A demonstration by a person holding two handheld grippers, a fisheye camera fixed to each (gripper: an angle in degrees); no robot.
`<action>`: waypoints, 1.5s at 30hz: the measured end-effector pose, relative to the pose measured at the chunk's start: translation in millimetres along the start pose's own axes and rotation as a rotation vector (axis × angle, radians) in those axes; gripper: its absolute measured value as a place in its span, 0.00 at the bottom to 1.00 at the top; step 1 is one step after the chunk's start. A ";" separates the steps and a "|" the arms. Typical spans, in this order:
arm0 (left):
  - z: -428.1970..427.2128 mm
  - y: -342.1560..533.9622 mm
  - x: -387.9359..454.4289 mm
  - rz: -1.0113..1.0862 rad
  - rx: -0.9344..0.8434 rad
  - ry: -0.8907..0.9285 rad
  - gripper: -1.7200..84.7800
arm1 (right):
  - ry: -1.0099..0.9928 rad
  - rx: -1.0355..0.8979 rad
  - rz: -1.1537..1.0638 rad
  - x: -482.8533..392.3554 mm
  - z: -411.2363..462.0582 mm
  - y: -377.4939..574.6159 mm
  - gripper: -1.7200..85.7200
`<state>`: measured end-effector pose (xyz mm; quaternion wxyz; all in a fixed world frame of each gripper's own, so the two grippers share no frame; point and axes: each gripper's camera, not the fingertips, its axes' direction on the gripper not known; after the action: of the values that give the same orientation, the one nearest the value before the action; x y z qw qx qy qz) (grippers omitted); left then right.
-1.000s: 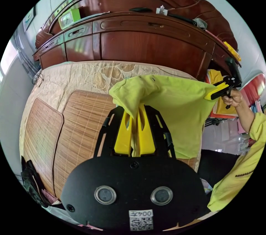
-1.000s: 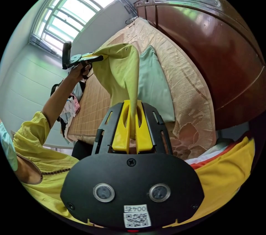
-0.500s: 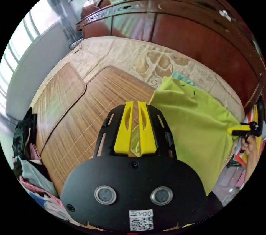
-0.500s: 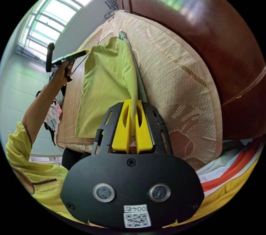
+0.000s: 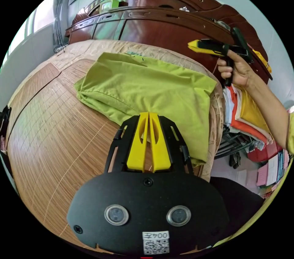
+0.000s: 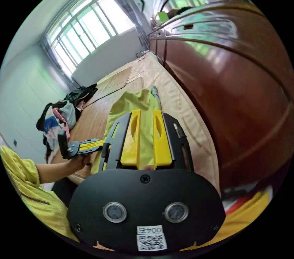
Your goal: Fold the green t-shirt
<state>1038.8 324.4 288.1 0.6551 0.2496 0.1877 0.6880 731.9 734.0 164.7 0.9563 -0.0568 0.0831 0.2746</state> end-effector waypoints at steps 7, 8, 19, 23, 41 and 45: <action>22.5 -0.5 -4.2 0.003 -0.083 0.071 0.02 | 0.000 -0.211 -0.145 -20.9 113.5 -93.0 0.07; 23.2 1.0 -4.4 0.000 -0.083 0.078 0.02 | -0.015 -0.243 -0.146 -20.9 123.4 -98.9 0.08; 21.9 15.8 14.5 0.032 -0.073 0.020 0.02 | -0.063 -0.496 -0.092 -15.1 217.9 -134.1 0.08; 19.2 21.7 18.0 0.032 -0.072 0.017 0.02 | -0.106 -0.533 -0.061 -18.0 231.2 -131.2 0.08; -7.9 51.4 23.8 0.036 -0.070 0.007 0.02 | 0.220 -0.044 -0.193 -99.6 161.6 -72.5 0.03; -16.7 58.4 23.2 0.039 -0.069 -0.001 0.02 | 0.127 -0.270 -0.167 -107.0 205.8 -66.5 0.12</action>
<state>981.4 344.5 311.1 0.6496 0.2309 0.1587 0.7067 704.4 654.5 390.8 0.9522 -0.2089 0.1008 0.1989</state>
